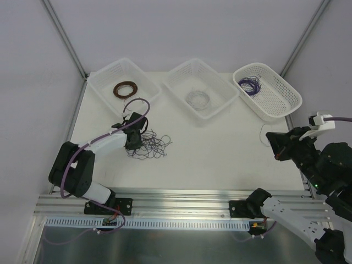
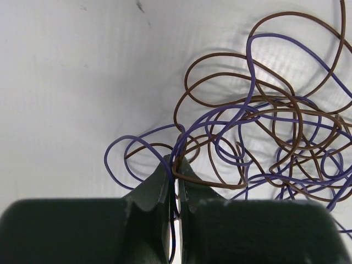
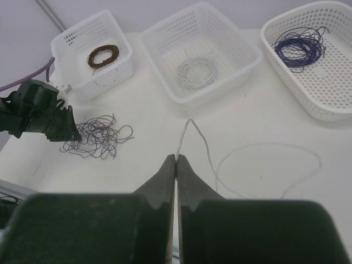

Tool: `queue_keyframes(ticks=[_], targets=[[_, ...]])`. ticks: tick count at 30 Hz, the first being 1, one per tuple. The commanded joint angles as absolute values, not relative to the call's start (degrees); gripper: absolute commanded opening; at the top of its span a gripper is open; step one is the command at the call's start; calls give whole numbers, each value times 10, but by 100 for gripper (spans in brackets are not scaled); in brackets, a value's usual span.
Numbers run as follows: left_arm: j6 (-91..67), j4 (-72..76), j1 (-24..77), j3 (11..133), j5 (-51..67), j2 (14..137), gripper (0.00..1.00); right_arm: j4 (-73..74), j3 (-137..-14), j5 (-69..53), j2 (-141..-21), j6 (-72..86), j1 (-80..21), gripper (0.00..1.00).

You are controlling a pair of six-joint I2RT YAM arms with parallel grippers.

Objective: Untangle the cables

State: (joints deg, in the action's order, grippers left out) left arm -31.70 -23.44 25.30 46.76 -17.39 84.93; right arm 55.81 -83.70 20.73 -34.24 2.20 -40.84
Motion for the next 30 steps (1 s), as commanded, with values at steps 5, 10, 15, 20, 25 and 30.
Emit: queue_keyframes(ticks=[5,10,15,20,25,30], targets=[[-310,-249,240,457,-155,817,0,543,-881,244,-330,-18,-407,1],[-300,-249,257,466,-92,789,0,498,-818,206,-365,-8,-408,1],[-287,-245,308,464,-43,761,6,422,-780,186,-413,-18,-406,1],[-283,-243,367,457,-7,749,9,342,-795,171,-492,-66,-403,1],[-287,-233,418,450,18,723,17,274,-833,168,-574,-121,-375,1],[-303,-227,426,429,26,695,28,177,-866,112,-676,-133,-315,1]])
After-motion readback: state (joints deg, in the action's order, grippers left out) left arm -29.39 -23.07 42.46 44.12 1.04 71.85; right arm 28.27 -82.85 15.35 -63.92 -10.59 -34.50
